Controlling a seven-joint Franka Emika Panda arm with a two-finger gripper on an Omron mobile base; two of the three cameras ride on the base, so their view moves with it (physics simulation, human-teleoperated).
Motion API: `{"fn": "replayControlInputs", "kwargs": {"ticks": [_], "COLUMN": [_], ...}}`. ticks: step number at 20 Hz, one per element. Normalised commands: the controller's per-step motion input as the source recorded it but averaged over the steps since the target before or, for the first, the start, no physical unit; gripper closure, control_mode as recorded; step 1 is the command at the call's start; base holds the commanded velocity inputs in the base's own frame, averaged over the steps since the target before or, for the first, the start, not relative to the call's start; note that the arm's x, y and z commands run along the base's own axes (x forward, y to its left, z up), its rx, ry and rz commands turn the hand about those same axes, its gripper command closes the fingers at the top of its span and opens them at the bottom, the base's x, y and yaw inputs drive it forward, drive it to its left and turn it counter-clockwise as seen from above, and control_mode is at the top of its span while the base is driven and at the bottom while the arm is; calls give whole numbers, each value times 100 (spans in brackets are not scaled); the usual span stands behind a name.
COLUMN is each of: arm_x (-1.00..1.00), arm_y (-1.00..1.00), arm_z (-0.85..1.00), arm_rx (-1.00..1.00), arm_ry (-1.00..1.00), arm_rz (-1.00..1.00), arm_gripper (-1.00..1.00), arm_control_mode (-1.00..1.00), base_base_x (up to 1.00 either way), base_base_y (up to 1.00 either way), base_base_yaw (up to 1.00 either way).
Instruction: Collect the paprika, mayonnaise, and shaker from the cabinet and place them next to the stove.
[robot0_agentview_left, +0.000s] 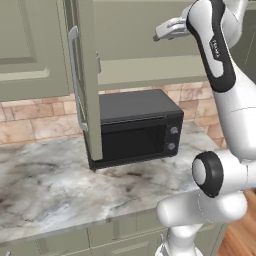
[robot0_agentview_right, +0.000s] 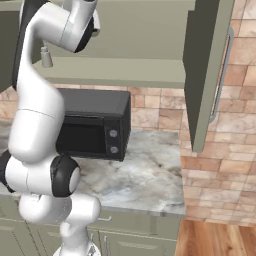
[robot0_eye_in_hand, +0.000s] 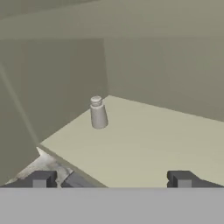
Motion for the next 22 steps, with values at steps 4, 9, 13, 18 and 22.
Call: {"fn": "replayControlInputs", "kwargs": {"ticks": [4, 9, 13, 18, 22], "arm_x": [44, 36, 18, 11, 13], "arm_y": [10, 4, 3, 0, 1], "arm_z": [6, -24, -39, -30, -25], "arm_rx": [-8, -3, -3, -2, 0], "arm_ry": [-2, -10, -19, -21, -19], "arm_rz": [0, 0, 0, 0, 0], "arm_gripper": [-100, -100, -100, -100, -100], "arm_control_mode": [-100, -100, -100, -100, -100], "base_base_x": [0, 0, 0, 0, 0], "base_base_y": [0, 0, 0, 0, 0], "base_base_yaw": [0, 0, 0, 0, 0]}}
